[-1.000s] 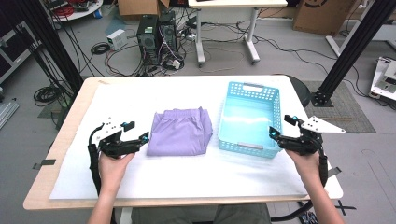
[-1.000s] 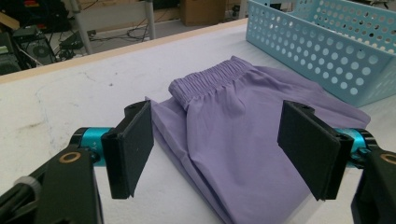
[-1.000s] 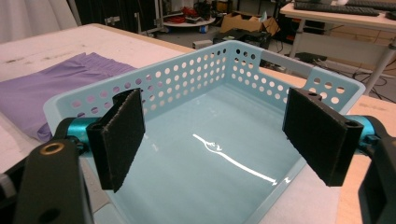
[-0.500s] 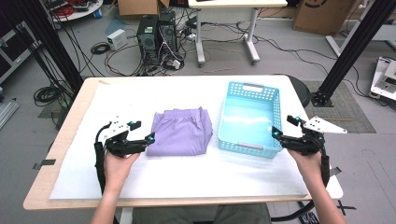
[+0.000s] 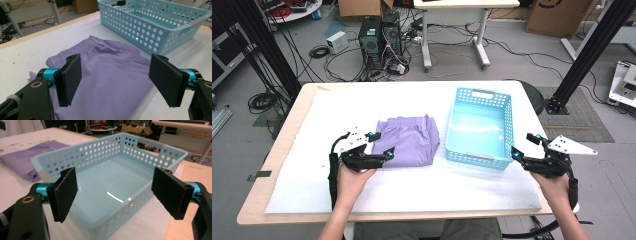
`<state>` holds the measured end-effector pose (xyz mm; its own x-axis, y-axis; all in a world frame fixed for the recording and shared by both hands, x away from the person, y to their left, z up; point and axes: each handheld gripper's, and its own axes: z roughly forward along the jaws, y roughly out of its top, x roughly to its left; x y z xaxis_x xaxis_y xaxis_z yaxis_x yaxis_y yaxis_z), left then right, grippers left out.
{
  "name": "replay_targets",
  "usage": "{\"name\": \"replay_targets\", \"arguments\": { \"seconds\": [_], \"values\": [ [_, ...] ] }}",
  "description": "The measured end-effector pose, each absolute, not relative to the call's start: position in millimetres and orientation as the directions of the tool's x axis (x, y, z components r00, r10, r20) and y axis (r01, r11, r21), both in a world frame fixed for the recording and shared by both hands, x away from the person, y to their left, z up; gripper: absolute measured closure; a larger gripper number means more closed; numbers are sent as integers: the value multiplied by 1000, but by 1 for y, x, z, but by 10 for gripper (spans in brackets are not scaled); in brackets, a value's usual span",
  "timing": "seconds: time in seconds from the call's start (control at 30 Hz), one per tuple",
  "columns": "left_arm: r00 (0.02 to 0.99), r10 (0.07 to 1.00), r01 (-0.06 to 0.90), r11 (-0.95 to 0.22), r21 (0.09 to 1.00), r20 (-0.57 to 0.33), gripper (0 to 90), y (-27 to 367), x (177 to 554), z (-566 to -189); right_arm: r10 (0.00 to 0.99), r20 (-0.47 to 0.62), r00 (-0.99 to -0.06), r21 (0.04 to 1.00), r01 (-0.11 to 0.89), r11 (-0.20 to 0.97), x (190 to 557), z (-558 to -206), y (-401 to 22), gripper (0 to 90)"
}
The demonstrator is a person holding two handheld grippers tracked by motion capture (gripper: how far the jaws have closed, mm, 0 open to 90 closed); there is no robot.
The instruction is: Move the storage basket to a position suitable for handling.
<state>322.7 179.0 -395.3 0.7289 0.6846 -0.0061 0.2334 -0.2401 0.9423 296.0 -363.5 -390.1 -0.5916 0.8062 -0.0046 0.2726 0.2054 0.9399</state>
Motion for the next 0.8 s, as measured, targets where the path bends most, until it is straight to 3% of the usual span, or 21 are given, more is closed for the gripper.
{"name": "replay_targets", "arguments": {
  "seconds": [0.27, 0.4, 0.57, 0.7, 0.77, 0.8],
  "values": [
    [748, 664, 246, -267, 932, -8, 265, 170, 324, -400, 796, -12, -605, 917, 310, 250, 279, -418, -369, 221],
    [756, 654, 249, -278, 928, -7, 265, 168, 324, -401, 774, 47, -631, 891, 377, 253, 289, -433, -365, 262],
    [760, 650, 258, -292, 921, -7, 263, 166, 325, -403, 763, 55, -644, 884, 387, 263, 298, -434, -357, 396],
    [764, 645, 263, -300, 917, -8, 263, 166, 326, -404, 772, 39, -634, 884, 382, 269, 298, -432, -353, 409],
    [761, 648, 271, -300, 915, -13, 263, 165, 327, -407, 767, 44, -641, 885, 381, 268, 296, -428, -349, 515],
    [763, 646, 274, -302, 913, -15, 263, 164, 327, -408, 764, 46, -643, 886, 379, 266, 295, -427, -347, 520]
  ]
}}
